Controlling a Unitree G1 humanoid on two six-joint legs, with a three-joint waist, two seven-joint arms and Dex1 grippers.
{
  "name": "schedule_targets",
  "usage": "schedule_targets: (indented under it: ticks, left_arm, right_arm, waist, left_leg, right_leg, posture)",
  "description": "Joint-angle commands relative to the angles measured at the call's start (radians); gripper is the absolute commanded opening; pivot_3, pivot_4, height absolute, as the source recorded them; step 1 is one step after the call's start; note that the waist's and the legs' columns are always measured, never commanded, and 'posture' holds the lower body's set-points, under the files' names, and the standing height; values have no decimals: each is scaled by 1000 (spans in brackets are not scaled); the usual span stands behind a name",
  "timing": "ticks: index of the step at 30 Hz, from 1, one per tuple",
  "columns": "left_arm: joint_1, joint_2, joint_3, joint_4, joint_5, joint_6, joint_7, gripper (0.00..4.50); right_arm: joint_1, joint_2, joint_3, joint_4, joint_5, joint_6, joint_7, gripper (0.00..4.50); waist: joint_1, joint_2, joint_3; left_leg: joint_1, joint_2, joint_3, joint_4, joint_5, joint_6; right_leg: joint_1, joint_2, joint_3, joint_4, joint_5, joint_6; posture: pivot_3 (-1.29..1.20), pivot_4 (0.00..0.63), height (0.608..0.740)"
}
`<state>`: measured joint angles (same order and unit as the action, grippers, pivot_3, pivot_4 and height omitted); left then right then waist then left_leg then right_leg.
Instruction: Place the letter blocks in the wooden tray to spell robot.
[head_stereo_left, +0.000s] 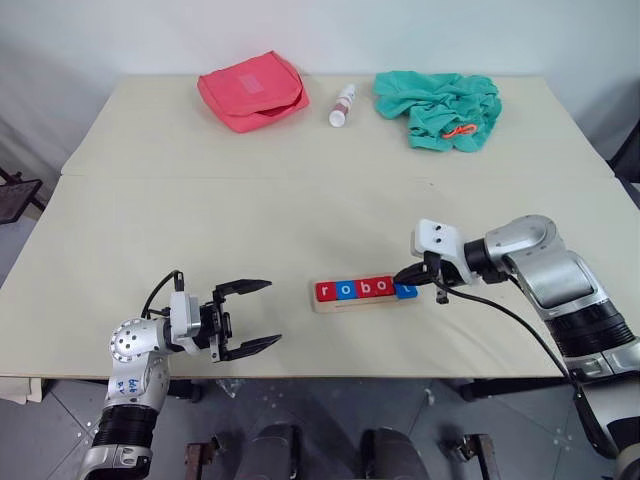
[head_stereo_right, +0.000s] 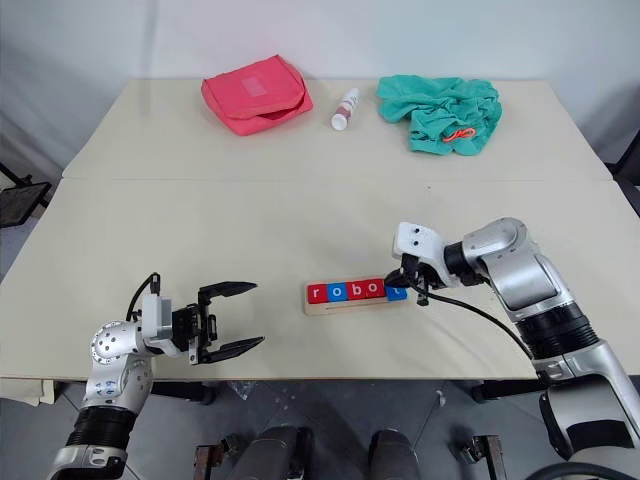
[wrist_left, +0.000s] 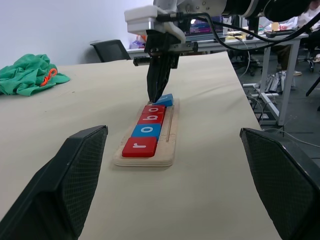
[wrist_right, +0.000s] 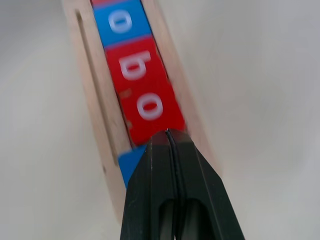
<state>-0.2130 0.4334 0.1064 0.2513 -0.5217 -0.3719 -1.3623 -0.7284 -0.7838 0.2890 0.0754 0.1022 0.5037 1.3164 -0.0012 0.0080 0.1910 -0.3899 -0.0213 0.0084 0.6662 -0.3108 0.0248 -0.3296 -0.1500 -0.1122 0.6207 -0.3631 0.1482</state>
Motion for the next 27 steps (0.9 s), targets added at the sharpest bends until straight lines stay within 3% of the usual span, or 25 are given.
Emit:
schedule_targets:
  ticks: [1, 8, 27]
  left_arm:
    - [4, 2, 3, -17, -3, -7, 1, 4500]
    - [-5, 0, -1, -10, -4, -5, 0, 4500]
    - [4, 6, 0, -24, -6, 2, 7, 4500]
  right_arm:
    - [4, -44, -59, -79, 45, 35, 20, 12]
    - [114, -149, -42, -155, 74, 57, 86, 12]
    - [56, -50, -8, 8, 21, -16, 39, 12]
  waist:
    - [1, 0, 0]
    - [2, 0, 0]
    - [1, 0, 0]
  left_leg:
    - [0, 0, 0, 0, 0, 0]
    - [0, 0, -1, 0, 0, 0]
    - [0, 0, 0, 0, 0, 0]
  right_leg:
    - [0, 0, 0, 0, 0, 0]
    - [1, 0, 0, -1, 0, 0]
    - [1, 0, 0, -1, 0, 0]
  posture:
    - [0, 150, 740]
    - [0, 150, 740]
    - [0, 150, 740]
